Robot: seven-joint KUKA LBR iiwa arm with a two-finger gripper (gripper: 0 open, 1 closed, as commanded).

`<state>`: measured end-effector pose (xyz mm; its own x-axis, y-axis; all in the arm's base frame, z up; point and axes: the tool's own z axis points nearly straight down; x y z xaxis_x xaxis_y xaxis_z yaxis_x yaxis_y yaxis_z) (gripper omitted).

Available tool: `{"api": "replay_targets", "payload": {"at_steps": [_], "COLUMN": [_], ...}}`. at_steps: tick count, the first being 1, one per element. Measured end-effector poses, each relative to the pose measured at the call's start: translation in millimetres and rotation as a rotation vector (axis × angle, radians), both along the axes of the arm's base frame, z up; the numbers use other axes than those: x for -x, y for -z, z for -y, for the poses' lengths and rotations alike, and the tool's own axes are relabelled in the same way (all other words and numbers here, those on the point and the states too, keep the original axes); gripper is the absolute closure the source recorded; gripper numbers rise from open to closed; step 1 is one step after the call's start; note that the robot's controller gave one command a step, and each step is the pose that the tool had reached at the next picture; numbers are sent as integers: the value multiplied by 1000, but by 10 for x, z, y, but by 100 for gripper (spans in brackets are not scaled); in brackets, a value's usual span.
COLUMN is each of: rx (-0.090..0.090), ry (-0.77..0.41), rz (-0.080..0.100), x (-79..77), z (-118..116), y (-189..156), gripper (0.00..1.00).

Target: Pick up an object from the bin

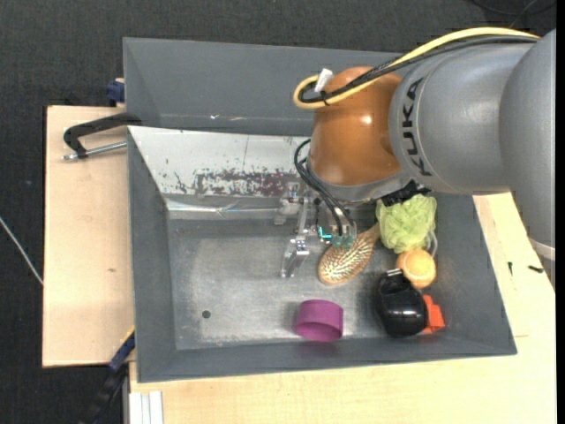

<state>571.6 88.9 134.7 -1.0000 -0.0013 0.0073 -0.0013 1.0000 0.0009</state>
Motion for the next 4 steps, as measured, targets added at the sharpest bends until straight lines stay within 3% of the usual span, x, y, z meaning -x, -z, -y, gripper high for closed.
{"api": "replay_targets", "payload": {"at_steps": [1,2,3,4], "rx": [-1,-3,-1,-2], "ry": [1,-171,-222,-316], "rz": [8,17,21,14], "x": [-22,352,537,309], "z": [3,315,536,1087], "y": [-45,338,537,374], "gripper": [0,0,0,0]}}
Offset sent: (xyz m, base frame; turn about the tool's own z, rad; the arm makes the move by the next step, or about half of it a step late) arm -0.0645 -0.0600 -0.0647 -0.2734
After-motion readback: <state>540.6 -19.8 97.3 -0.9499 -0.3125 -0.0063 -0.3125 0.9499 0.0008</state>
